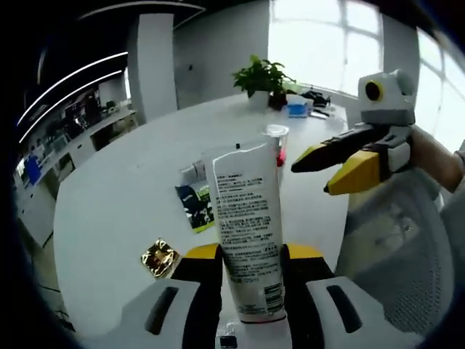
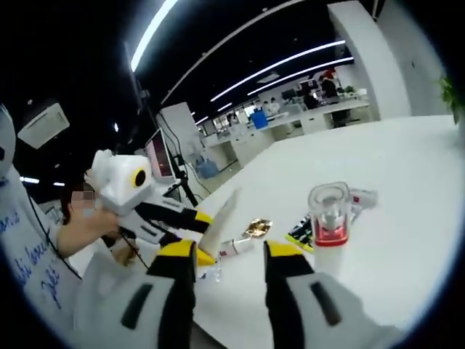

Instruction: Arrange the skincare products in the storage area until every visible bottle or jar stands upright without overlapping.

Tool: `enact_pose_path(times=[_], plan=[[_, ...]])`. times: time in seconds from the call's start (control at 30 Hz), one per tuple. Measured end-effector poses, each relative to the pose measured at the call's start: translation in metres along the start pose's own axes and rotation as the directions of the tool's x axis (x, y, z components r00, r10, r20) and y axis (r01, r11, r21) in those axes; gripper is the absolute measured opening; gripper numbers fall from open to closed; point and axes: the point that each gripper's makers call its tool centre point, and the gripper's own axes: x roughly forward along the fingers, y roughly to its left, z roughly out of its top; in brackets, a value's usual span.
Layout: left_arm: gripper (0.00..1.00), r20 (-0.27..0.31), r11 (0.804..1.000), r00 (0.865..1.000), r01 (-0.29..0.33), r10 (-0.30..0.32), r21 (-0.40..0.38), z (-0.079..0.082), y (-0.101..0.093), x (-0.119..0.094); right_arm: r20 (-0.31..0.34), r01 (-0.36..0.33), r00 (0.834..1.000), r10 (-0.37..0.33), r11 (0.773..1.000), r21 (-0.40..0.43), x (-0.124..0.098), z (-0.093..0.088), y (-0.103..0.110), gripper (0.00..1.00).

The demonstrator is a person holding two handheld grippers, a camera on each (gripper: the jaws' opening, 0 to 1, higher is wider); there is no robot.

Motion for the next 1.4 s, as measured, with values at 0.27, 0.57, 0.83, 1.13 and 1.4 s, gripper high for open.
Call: enact_pose_path(times=[0.27, 0.57, 0.83, 1.13, 1.4], plan=[[0.28, -0.008, 1.000, 1.000, 0.011, -0.011, 0.029, -0.003, -0.017, 0.007, -0.004, -0.002, 1.000, 0.002, 1.000, 0.010, 0.009, -0.002, -0.001, 0.34], [0.28, -0.001, 0.999, 1.000, 0.008, -0.008, 0.052, -0.002, -0.025, 0.011, 0.011, 0.003, 1.000, -0.004, 0.998, 0.065, 0.012, 0.000, -0.008, 0.26], [0.28, 0.004, 0.998, 1.000, -0.005, 0.005, 0.063, 0.000, -0.027, 0.013, 0.018, 0.003, 1.000, -0.005, 0.996, 0.091, 0.015, 0.000, -0.009, 0.17], [0.28, 0.010, 0.999, 1.000, -0.008, 0.008, 0.047, 0.002, -0.029, 0.018, 0.031, 0.014, 0.999, -0.018, 0.994, 0.106, 0.015, 0.003, -0.010, 0.12], [0.29, 0.022, 0.999, 1.000, -0.011, 0.010, 0.031, 0.005, -0.029, 0.025, 0.075, 0.013, 0.997, -0.015, 1.000, 0.021, 0.015, 0.009, -0.006, 0.10]])
